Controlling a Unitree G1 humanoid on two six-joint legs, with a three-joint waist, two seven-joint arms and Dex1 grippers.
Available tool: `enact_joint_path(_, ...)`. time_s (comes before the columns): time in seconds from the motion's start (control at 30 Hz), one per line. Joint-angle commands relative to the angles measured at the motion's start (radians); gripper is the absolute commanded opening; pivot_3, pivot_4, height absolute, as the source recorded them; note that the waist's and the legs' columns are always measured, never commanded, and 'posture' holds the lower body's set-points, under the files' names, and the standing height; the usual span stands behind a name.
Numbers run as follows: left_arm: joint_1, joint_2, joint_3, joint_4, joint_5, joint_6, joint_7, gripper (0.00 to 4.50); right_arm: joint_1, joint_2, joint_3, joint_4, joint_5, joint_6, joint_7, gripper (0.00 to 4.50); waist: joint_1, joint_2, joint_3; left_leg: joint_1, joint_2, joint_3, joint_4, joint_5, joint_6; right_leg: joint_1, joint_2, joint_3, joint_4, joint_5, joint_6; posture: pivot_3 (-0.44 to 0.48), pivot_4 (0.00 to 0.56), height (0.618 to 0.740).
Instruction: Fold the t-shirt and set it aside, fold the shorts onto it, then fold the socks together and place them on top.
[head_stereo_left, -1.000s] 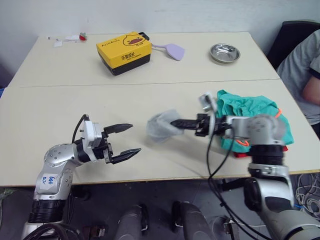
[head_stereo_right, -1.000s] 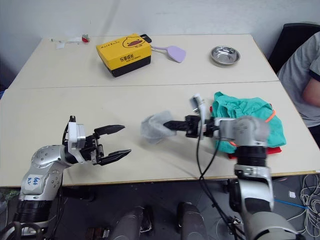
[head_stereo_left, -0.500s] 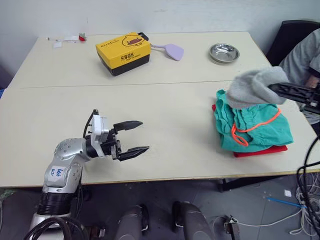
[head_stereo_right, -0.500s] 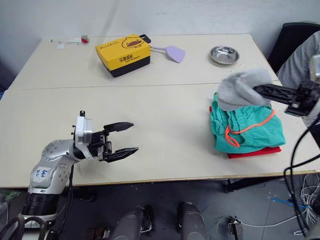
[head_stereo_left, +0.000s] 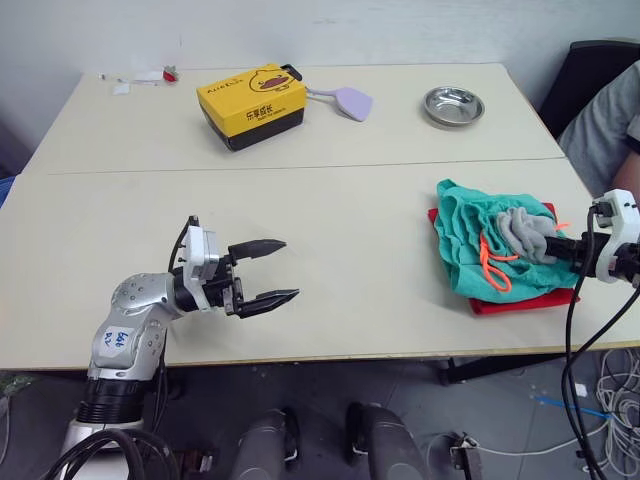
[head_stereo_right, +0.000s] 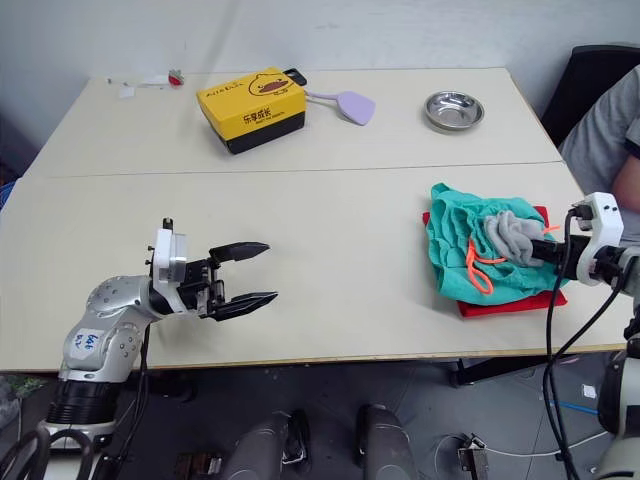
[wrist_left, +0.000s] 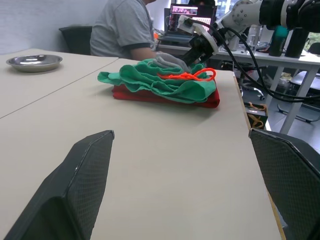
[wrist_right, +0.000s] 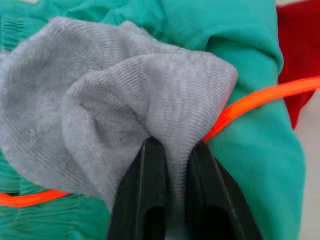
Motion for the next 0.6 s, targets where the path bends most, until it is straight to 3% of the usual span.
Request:
enact_joint_path(0.03,0.003,0.014,0.028,-0.027,-0.022,-0.002,-0.003,4.5,-0.02,-0.063,-0.006,-0.019,-0.029,0.015,0.077,1.81,0.0,0.0,0.0,0.0,0.0,0.0,0.0,0.0,0.0,0.0,0.0,0.0,0.0,0.0,0.0,0.0,0.15,0.74)
enact_joint_path(0.3,0.048,0.077,0.074,-0.032,-0.015,0.006,-0.01,4.5,0.04,-0.234,-0.117,-0.198,0.028,-0.025,0.278,4.48,0.0,0.005,0.002,0.0,0.0,-0.001,0.0,-0.001,0.0,0.0,0.0,0.0,0.0,0.0,0.0,0.0,0.15,0.74)
enact_joint_path(0.47,0.103,0.136,0.118,-0.037,0.014,-0.025,-0.003,4.5,0.111,-0.215,-0.196,-0.431,0.108,-0.061,0.352,4.48,-0.007,0.005,0.003,0.001,0.002,-0.001,0.0,-0.003,-0.003,0.0,0.0,0.0,0.0,0.0,0.0,0.0,0.15,0.74)
enact_joint_path(0.6,0.143,0.19,0.153,-0.024,0.085,-0.066,0.042,4.5,0.2,-0.022,-0.234,-0.658,0.161,-0.226,0.3,4.48,-0.006,0.004,0.002,0.001,0.002,-0.001,0.0,-0.004,-0.005,0.0,0.0,0.0,0.0,0.0,0.0,0.0,0.15,0.74)
